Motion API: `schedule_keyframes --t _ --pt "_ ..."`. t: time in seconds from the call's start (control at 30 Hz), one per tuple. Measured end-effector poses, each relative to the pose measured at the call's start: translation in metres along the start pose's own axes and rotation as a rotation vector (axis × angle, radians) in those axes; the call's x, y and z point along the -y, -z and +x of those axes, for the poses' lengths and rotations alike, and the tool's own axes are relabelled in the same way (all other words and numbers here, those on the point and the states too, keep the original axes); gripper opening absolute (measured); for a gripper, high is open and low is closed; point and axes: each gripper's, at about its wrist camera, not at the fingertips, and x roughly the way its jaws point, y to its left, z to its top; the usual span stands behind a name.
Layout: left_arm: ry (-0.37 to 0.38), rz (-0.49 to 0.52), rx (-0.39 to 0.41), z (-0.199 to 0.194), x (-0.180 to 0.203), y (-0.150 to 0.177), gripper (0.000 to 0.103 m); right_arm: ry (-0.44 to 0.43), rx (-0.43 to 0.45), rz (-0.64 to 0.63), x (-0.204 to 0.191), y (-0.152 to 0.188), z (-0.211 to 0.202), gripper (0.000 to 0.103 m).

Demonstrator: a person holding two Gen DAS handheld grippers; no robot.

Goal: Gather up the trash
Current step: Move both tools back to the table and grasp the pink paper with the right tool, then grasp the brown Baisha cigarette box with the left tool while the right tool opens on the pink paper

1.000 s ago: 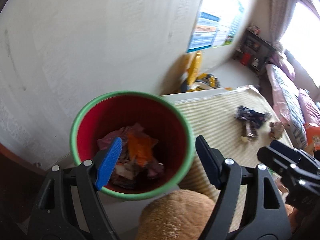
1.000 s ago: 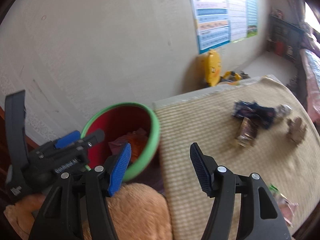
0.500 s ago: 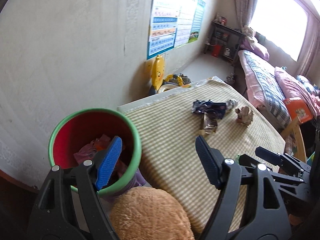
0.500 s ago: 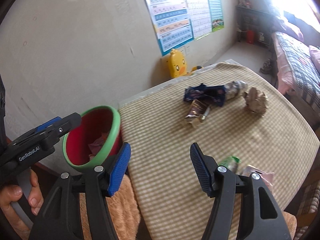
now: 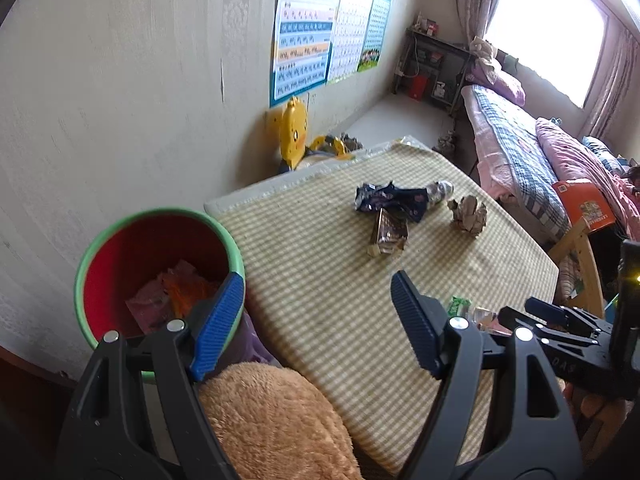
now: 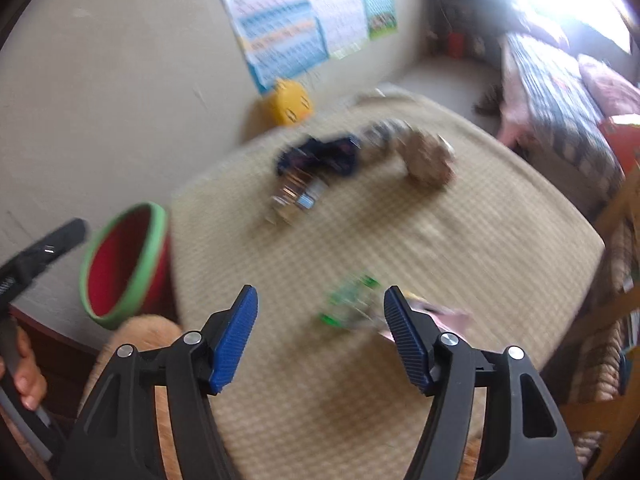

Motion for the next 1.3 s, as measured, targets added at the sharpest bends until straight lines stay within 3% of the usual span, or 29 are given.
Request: schedule_keyframes --t 0.13,0.3,0.37,0.57,0.63,0.67,0.77,0.93,1.07,1.2,1.3 --pt "-0.004 0.005 -0.024 0.011 0.005 0.005 0.073 0.049 -0.082 0.006 0.023 0.014 0.019 0.063" --pt "-0.007 0.029 -0.062 0.027 0.015 0.011 0.073 0.057 -0.111 0.061 0.048 0.026 0.034 0.064" --pt "-0.005 0.045 -0.081 0.034 0.021 0.014 0.073 0.089 -0.126 0.023 0.051 0.026 0.041 0.069" --pt "-0.004 0.059 -0.123 0.055 0.035 0.018 0.073 0.167 -0.138 -0.072 0.054 0.024 0.062 0.069" --pt "-0.004 0.059 -0.135 0.063 0.039 0.017 0.073 0.158 -0.141 -0.077 0.055 0.028 0.068 0.061" --pt "-0.003 0.06 -0.137 0.068 0.042 0.016 0.073 0.152 -0.135 -0.072 0.056 0.031 0.07 0.044" --pt "0.006 0.074 -0.137 0.086 0.052 0.007 0.073 0.101 -0.103 -0.022 0.063 0.036 0.066 0.02" --pt "0.005 0.09 -0.145 0.132 0.073 -0.017 0.073 0.009 -0.007 0.089 0.08 0.033 0.05 0.019" --pt "-0.008 0.117 -0.167 0.181 0.094 -0.035 0.077 -0.011 0.0 0.101 0.085 0.037 0.049 0.019" --pt "-0.02 0.173 -0.237 0.223 0.112 -0.041 0.077 -0.018 0.01 0.105 0.083 0.039 0.045 0.02" --pt "-0.021 0.156 -0.296 0.244 0.115 -0.042 0.076 -0.025 0.013 0.111 0.086 0.04 0.044 0.02"
